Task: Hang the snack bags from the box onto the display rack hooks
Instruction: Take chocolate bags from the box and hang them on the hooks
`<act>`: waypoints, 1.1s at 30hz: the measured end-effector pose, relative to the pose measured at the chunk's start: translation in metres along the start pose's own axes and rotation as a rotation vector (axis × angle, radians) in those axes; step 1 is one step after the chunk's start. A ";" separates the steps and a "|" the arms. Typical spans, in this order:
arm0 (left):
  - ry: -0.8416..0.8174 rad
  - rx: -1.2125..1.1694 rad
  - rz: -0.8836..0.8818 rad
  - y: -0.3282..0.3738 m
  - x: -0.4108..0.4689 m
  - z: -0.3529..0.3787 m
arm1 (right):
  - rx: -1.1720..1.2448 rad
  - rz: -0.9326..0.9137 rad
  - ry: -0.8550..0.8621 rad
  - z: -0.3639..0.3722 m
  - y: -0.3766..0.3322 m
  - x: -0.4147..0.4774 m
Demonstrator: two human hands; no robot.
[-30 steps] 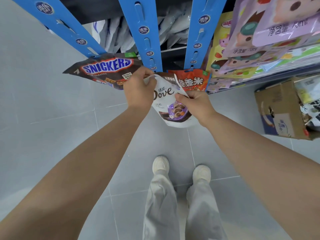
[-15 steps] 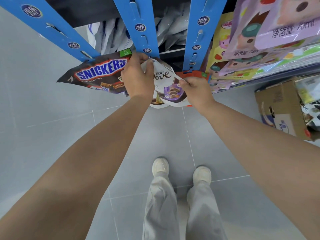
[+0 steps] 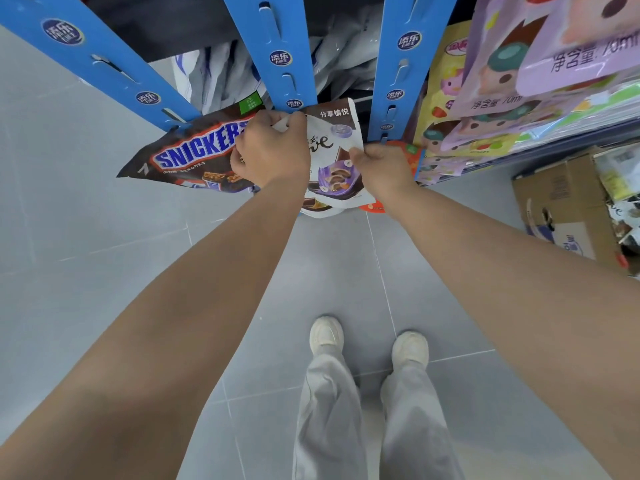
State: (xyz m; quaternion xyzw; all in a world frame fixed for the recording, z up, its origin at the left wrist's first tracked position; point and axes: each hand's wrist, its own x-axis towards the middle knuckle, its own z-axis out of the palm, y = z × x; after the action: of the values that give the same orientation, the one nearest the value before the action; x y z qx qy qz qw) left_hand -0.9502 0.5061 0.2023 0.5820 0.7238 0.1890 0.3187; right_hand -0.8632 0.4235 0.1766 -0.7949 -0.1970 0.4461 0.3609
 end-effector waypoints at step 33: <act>-0.391 0.345 0.247 0.004 -0.045 -0.047 | 0.234 0.399 -0.141 -0.045 0.000 -0.078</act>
State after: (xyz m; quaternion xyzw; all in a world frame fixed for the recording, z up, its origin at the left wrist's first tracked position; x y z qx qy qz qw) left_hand -0.9738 0.4681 0.2497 0.7368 0.5936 -0.0154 0.3233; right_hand -0.8653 0.3561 0.2360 -0.7378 -0.0075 0.5827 0.3407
